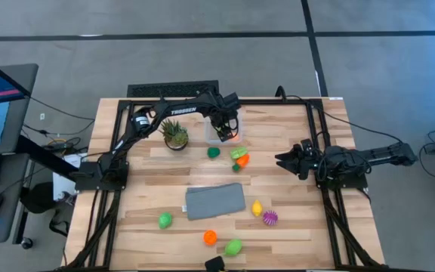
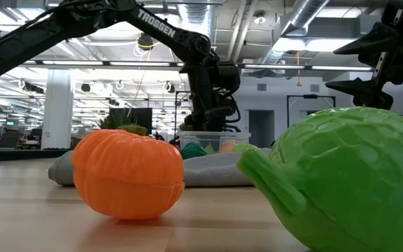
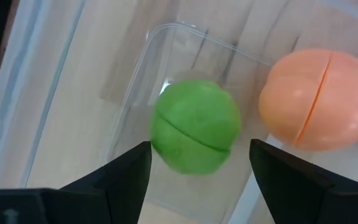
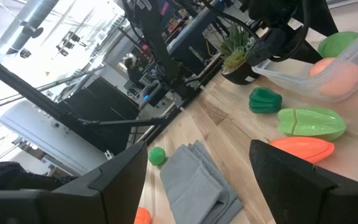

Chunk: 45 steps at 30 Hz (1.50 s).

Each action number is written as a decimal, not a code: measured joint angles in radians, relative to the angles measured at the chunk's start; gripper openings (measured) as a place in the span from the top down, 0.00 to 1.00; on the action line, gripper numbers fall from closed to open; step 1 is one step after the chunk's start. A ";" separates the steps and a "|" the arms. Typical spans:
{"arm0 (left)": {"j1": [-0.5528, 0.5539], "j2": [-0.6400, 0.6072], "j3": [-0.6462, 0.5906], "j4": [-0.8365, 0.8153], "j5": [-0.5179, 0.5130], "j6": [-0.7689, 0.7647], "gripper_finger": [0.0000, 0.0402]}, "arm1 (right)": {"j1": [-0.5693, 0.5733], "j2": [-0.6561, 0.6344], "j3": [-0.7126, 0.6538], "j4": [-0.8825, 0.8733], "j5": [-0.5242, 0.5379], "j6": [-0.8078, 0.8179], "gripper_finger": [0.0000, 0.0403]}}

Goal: Pick and placing Produce into tupperware
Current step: Put the cabbage into the bin, then put the carrot into the bin

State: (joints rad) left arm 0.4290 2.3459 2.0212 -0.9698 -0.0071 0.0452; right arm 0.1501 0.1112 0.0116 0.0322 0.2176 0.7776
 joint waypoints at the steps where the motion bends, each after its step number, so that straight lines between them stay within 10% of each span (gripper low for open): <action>1: 0.000 0.000 0.000 0.000 0.000 0.000 0.34 | 0.000 0.000 0.000 0.000 0.000 0.000 0.24; 21: 0.009 -0.014 0.335 -0.341 -0.027 0.118 0.34 | 0.000 0.000 0.000 -0.002 -0.009 0.000 0.24; 45: -0.180 -0.608 0.299 -0.525 -0.157 -0.066 0.34 | -0.002 0.000 0.000 -0.002 -0.009 -0.132 0.24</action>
State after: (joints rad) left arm 0.2489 1.7377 2.3203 -1.4945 -0.1638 -0.0210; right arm 0.1482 0.1116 0.0116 0.0303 0.2085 0.6460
